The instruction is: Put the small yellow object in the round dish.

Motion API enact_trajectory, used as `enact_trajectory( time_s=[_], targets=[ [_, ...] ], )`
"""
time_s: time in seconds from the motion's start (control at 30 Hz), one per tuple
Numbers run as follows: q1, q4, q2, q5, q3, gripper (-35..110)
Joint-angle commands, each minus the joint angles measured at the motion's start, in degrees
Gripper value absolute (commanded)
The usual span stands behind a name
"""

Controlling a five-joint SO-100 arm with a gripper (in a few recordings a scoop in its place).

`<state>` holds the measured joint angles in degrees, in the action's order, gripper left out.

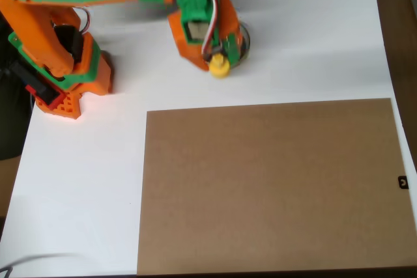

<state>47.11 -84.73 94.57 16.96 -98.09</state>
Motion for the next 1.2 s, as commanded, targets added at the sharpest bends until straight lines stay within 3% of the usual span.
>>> enact_trajectory(
  time_s=[0.0, 0.47, 0.83, 1.17],
  targets=[
    [3.8, -1.1, 6.2, -2.5, 4.0, 0],
    [14.2, 4.3, 9.4, -12.9, -1.7, 0],
    [16.0, 12.4, 7.0, -12.3, -13.4, 0],
    [20.0, 15.6, 5.4, -13.6, -13.7, 0]
  ],
)
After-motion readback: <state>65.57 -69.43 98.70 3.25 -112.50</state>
